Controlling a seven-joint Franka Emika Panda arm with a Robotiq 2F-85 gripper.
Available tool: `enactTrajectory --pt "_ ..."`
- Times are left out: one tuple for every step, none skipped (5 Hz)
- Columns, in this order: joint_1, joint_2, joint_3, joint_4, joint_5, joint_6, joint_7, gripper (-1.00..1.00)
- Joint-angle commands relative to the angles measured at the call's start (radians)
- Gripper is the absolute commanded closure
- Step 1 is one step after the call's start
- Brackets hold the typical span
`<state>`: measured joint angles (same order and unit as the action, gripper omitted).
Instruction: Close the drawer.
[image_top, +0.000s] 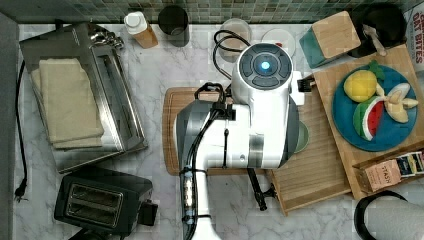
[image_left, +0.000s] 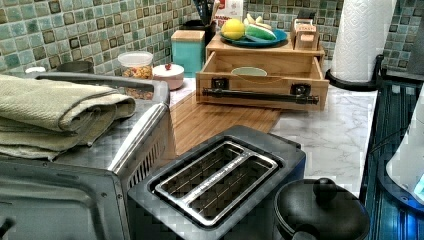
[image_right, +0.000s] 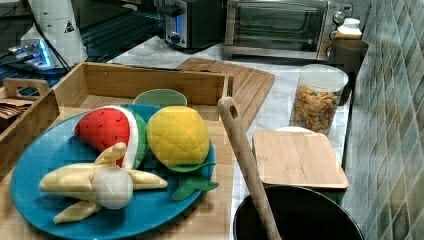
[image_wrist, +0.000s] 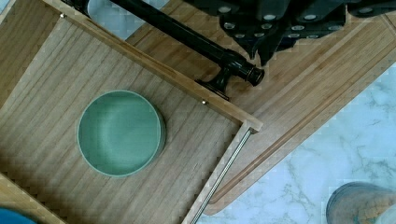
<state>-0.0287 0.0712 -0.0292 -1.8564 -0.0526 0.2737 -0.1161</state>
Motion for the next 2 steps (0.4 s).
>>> enactTrajectory --pt "-0.002 0.000 -0.001 -0.010 -0.002 0.000 0.000 1.00" --pt "-0.010 -0.018 -0.005 -0.044 0.029 0.012 -0.043 1.00"
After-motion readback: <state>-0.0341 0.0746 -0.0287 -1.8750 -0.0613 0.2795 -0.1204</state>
